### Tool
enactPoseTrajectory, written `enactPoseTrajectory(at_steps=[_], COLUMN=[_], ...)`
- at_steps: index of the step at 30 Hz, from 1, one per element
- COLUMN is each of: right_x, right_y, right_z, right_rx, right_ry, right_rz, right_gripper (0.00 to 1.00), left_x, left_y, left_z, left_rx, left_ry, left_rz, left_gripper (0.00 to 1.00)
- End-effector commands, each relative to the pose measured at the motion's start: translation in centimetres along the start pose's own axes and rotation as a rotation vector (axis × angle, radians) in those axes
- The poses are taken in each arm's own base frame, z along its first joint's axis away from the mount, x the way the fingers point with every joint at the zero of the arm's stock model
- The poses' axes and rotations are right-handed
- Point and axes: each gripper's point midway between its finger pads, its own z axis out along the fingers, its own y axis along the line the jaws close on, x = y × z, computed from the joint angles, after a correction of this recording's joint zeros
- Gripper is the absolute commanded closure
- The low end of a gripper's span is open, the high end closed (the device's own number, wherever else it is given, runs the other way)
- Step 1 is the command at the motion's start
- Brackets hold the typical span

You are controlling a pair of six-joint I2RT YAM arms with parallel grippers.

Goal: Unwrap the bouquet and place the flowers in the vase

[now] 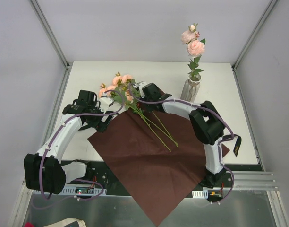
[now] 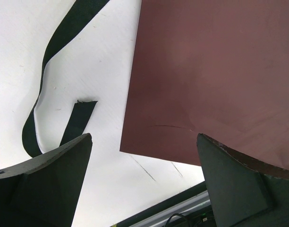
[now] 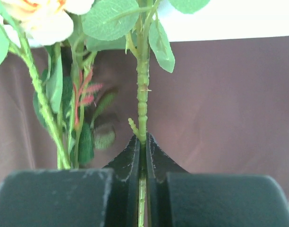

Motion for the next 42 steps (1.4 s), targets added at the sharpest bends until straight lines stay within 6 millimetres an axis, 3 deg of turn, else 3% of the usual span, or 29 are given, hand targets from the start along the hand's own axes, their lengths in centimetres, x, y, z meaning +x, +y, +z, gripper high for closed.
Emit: enactPoseTrajectory(at_steps=[1,5,7,10,13,17,18,19,24,27,29,35,42], right_x=[-7.6,-10.9,-12.3,-15.5,-19.3,-23.6,-24.6,-25.1,-25.3,-23.9,-23.3,-22.3,-20.8], right_y=[-1.5,-3.3,-3.4,-4.3,-5.8,-8.8,-10.5,-11.4,-16.7,-19.5,-20.8,-23.0,-24.1], right_z=[-6.9,-12.6,-14.5,-18.9,-25.0,-35.4,-38.3,-41.0,-49.7,-52.5,-52.7,-51.0,-48.9], right_rx=[0.109,0.217,0.244,0.292,0.351,0.443,0.489,0.516,0.738,0.881,0.933,1.011,1.057], right_ry=[-0.29,-0.471,-0.559,-0.689,-0.853,-1.157,-1.253,-1.323,-1.527,-1.594,-1.591,-1.545,-1.483], right_rz=[0.006,0.028,0.011,0.003,-0.006,0.006,0.03,0.046,0.1,0.173,0.187,0.212,0.196], right_gripper=[0.99,0.99,0.99,0.99,0.99,0.99,0.99,0.99,0.99,0.99,0.99,0.99,0.99], left_x=[0.0,-0.4,-0.5,-0.5,-0.7,-1.3,-1.3,-1.5,-2.0,-2.3,-2.4,-2.4,-2.3], left_y=[0.4,0.3,0.3,0.6,0.7,0.9,0.9,1.0,1.2,1.3,1.4,1.7,1.9], left_z=[-0.6,-0.8,-0.9,-0.9,-1.0,-1.4,-1.4,-1.5,-1.7,-1.8,-1.8,-1.7,-1.7], left_rx=[-0.023,-0.022,-0.022,-0.03,-0.031,-0.03,-0.031,-0.029,-0.022,-0.022,-0.022,-0.025,-0.028], left_ry=[-0.021,-0.032,-0.036,-0.033,-0.039,-0.06,-0.062,-0.067,-0.083,-0.084,-0.085,-0.074,-0.067], left_rz=[0.019,0.01,0.008,0.008,0.001,-0.011,-0.018,-0.024,-0.036,-0.038,-0.034,-0.03,-0.029], left_gripper=[0.07,0.07,0.07,0.07,0.07,0.06,0.06,0.07,0.06,0.06,0.06,0.06,0.07])
